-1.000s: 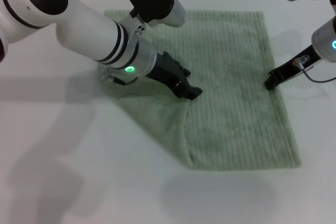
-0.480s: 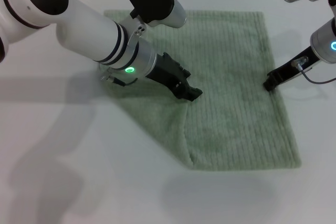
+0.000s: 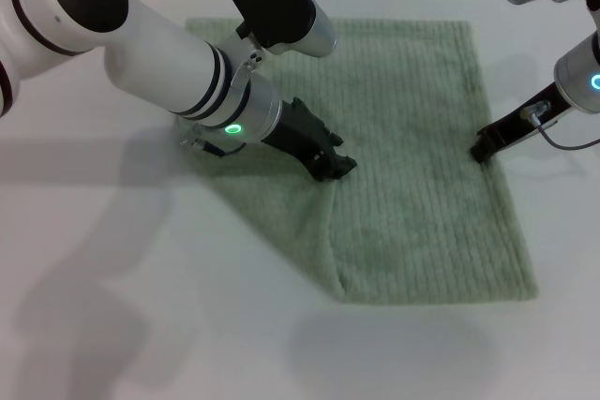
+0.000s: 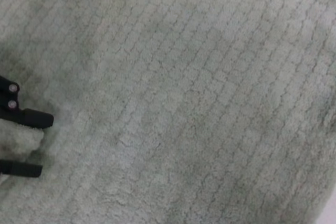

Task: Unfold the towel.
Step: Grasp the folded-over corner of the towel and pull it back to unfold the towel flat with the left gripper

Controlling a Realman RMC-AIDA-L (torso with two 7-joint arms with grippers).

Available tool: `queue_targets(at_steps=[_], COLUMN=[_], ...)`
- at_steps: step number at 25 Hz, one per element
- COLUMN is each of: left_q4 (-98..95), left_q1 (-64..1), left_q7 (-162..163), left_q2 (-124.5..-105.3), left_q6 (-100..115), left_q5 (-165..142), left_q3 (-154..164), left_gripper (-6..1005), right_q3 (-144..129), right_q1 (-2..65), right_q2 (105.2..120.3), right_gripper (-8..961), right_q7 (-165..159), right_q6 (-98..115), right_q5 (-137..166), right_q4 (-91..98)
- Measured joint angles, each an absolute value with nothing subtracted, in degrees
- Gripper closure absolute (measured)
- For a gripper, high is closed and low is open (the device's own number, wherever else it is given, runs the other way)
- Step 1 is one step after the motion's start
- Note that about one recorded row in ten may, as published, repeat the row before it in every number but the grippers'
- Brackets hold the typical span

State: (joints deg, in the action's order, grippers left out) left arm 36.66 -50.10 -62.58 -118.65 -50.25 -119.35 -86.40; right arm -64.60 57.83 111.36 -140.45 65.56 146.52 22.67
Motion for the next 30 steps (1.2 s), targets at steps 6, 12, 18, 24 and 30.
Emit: queue_targets(at_steps=[6, 12, 18, 24, 30], left_q4=[36.67, 36.69, 37.13, 38.08, 41.96], left_q1=[-50.09, -50.03, -49.82, -49.2, -46.94], left_q7=[-62.57, -62.57, -62.57, -62.9, -63.16], left_q2=[-118.65, -118.64, -118.49, -118.24, -117.82], left_q6=[-49.88, -50.23, -50.66, -51.95, -55.44], left_q5=[-119.35, -119.35, -119.35, -119.36, -120.57], left_q3=[-86.39, -86.59, -86.52, -86.98, -88.71], left_gripper=[659, 849, 940, 951, 957], right_q3=[-64.6, -64.6, -64.6, -64.6, -64.64], right_q1=[57.83, 57.87, 57.91, 57.92, 57.92], right_q2=[111.36, 111.36, 111.36, 111.36, 111.36], right_gripper=[954, 955, 954, 954, 955], right_q7=[-140.4, -140.36, -140.36, -140.36, -140.36], right_q6=[65.52, 65.48, 65.47, 65.47, 65.47], right_q5=[146.52, 146.54, 146.59, 146.69, 146.69], right_q4=[22.67, 22.67, 22.67, 22.67, 22.67])
